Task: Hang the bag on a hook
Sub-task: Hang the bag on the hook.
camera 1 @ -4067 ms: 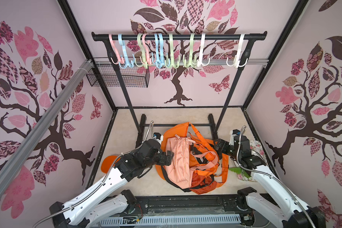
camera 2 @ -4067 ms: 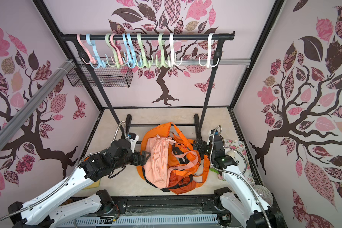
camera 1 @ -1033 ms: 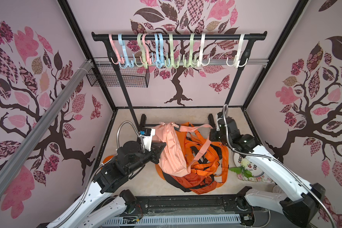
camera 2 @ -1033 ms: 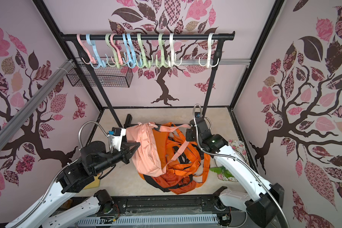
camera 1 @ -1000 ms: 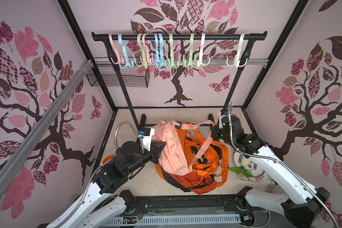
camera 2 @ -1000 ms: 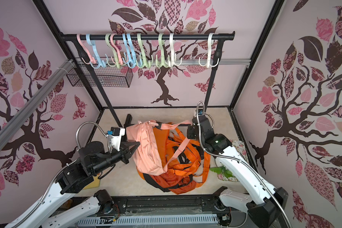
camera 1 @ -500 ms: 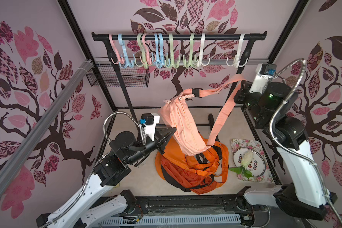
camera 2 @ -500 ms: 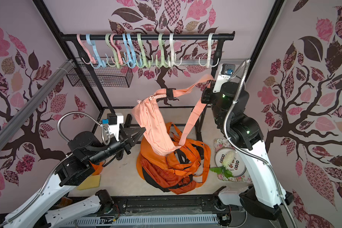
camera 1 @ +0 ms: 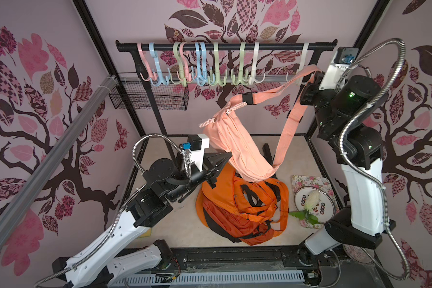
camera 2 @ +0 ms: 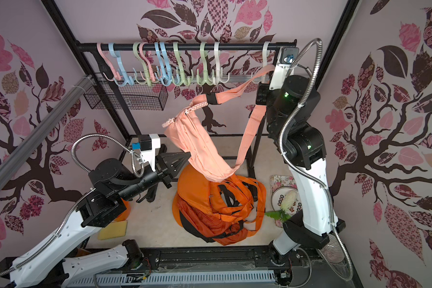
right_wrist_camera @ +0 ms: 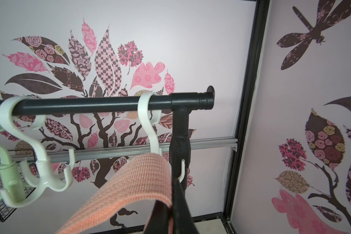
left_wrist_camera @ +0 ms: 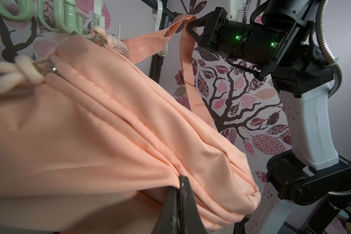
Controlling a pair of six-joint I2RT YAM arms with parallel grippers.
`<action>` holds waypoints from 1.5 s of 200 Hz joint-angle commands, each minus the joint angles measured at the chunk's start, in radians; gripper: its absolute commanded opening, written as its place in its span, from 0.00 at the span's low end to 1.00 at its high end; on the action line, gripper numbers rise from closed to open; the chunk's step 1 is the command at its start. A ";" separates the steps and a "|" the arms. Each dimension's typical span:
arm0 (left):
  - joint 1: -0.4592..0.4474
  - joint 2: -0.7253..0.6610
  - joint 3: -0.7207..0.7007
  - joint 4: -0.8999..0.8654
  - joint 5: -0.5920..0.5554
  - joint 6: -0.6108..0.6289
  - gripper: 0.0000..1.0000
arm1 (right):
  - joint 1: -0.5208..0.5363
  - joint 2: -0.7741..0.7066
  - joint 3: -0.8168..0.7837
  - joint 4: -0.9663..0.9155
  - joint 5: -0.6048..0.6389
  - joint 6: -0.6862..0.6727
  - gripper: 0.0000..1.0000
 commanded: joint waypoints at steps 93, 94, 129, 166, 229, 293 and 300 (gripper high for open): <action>-0.002 0.167 0.210 -0.059 -0.042 0.044 0.00 | -0.184 0.099 -0.005 -0.050 -0.165 0.065 0.00; -0.001 0.169 0.210 -0.060 -0.043 0.045 0.00 | -0.184 0.099 -0.007 -0.051 -0.166 0.065 0.00; 0.000 0.191 0.195 -0.076 -0.041 0.032 0.00 | -0.187 0.061 -0.132 -0.075 -0.183 0.104 0.00; 0.000 0.190 0.158 -0.074 -0.043 0.018 0.00 | -0.193 -0.027 -0.303 -0.026 -0.187 0.110 0.00; 0.000 0.195 0.131 -0.085 -0.034 0.011 0.00 | -0.218 -0.103 -0.430 -0.009 -0.255 0.142 0.00; 0.043 0.243 0.147 -0.110 0.004 -0.048 0.00 | -0.218 -0.113 -0.421 -0.037 -0.303 0.149 0.00; 0.056 0.251 0.152 -0.112 0.008 -0.068 0.00 | -0.218 -0.109 -0.406 -0.043 -0.304 0.147 0.00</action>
